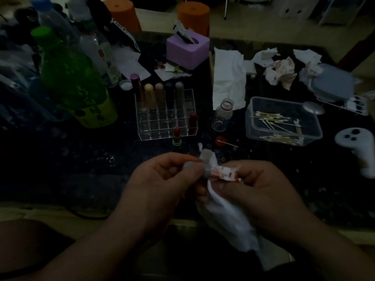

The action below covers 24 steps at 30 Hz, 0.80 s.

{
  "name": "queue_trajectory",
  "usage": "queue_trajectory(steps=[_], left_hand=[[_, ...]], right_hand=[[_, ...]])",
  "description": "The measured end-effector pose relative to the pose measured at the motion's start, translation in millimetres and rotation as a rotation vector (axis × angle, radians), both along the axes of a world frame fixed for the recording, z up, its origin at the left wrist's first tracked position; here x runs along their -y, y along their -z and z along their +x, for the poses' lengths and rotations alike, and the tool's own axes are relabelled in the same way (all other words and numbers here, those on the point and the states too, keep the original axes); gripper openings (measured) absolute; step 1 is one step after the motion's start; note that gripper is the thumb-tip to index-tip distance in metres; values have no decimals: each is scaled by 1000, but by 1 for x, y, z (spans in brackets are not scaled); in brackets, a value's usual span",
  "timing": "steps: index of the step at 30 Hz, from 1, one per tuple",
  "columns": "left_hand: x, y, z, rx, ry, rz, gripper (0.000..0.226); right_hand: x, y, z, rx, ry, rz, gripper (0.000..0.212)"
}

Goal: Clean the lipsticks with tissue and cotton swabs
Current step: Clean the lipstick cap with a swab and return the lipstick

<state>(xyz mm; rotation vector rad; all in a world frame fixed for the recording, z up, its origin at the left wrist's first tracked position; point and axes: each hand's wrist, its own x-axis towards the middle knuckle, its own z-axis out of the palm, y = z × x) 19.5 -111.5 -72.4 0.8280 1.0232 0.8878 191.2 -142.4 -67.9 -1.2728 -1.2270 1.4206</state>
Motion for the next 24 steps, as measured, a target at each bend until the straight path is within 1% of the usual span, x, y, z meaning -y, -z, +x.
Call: queue_trajectory(steps=[2,3,4,6,7,8,9,10,11,13,14,15,16,17,19,21,24], left_hand=[[3,3,-5,-242,0,275,15],[4,5,-8,-347,3,458,14],[3,8,-11,-437,23,656,14],[0,13,-15,-558,84,990,19],[-2,14,-17,-563,116,1072,23],[-4,15,-17,-559,141,1101,26],[-5,13,-17,-574,152,1080,28],[-6,10,-16,-578,149,999,30],[-7,6,-16,-531,150,827,34],[-10,-2,-16,-283,191,351,39],[-12,-5,-17,-160,236,157,37],[-13,-7,-17,-68,289,14,35],[-12,-10,-16,-9,331,-74,34],[-12,-12,-14,14,352,-120,33],[-10,-15,-8,1,322,-152,30],[-9,-14,-4,9,259,-128,24],[-5,-12,-3,42,169,-43,23]], right_hand=[[1,-2,0,-245,-22,-216,18],[2,-4,-1,-374,-29,-322,23],[3,-5,-2,-458,-23,-391,26],[3,-6,-4,-493,18,-426,23],[3,-8,-3,-453,41,-399,18],[2,-8,-3,-384,61,-343,13],[1,-11,-2,-307,72,-276,8],[0,-11,-1,-243,76,-217,7],[-1,-12,0,-193,78,-170,11],[-2,-13,2,-100,83,-92,17],[-2,-12,2,-71,86,-55,15],[-3,-13,3,-59,78,-25,12],[-4,-13,3,-48,69,-3,10],[-5,-14,2,-23,61,17,11],[-6,-11,3,88,54,84,12],[-6,-7,4,199,47,156,11],[-6,-3,5,223,20,199,10]])
